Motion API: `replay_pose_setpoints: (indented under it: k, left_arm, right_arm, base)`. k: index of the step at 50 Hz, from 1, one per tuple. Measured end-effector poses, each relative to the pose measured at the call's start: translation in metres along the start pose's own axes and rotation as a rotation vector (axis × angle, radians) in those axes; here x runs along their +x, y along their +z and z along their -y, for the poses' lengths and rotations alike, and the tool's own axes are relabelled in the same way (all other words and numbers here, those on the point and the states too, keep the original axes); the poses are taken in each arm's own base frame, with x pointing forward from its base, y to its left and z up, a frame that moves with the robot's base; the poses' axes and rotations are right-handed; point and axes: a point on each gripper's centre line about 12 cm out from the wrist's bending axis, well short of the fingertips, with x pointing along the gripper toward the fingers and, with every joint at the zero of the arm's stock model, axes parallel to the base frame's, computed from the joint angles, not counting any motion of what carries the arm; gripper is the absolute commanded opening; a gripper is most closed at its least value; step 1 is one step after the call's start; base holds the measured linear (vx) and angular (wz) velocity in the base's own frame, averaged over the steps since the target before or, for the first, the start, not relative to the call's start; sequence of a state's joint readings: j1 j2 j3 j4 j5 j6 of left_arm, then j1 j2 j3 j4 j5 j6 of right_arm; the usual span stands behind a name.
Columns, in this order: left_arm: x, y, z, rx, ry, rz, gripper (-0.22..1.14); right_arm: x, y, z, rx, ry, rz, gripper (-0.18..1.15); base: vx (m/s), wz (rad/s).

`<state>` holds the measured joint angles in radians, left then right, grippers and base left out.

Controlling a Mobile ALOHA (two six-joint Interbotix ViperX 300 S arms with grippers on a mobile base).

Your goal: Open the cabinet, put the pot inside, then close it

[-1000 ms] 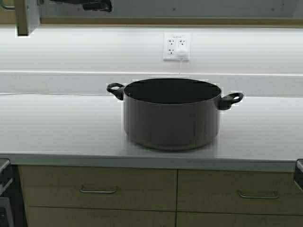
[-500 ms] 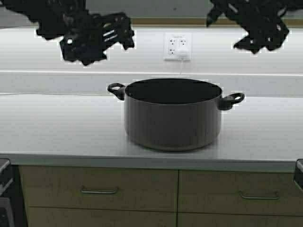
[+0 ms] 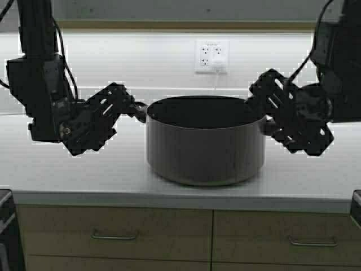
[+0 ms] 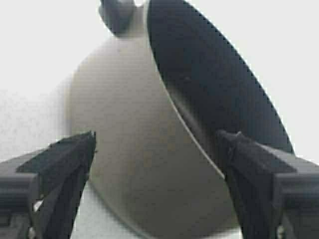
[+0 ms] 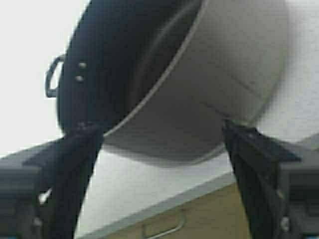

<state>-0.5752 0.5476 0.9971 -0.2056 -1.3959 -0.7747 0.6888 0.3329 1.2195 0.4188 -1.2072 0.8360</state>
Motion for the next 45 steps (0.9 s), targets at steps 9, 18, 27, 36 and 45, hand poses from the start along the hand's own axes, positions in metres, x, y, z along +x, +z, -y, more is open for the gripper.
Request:
replay_pose_setpoints:
  k: [9, 18, 27, 36, 45]
  left_arm:
    - [-0.004, -0.008, 0.006, 0.017, -0.045, -0.050, 1.02]
    - [-0.004, -0.009, 0.007, 0.018, -0.052, -0.057, 1.02]
    - [-0.003, -0.006, -0.002, 0.011, -0.016, -0.037, 1.02]
    - [0.009, 0.008, -0.023, -0.009, 0.067, 0.056, 1.02]
    - [0.030, 0.022, -0.048, -0.036, 0.098, 0.110, 1.02]
  right_arm:
    - [0.000, -0.008, 0.003, -0.026, 0.008, -0.035, 1.03]
    - [-0.005, -0.005, 0.011, -0.014, -0.026, -0.024, 1.03]
    - [-0.006, -0.003, 0.016, -0.013, -0.039, 0.009, 1.03]
    - [0.004, -0.001, 0.024, 0.012, -0.096, 0.083, 1.03]
    - [0.014, -0.003, 0.037, 0.023, -0.151, 0.148, 1.03]
  base:
    - [0.14, -0.01]
    - [0.16, -0.09]
    - [0.10, -0.06]
    - [0.02, -0.02]
    - [0.00, 0.00]
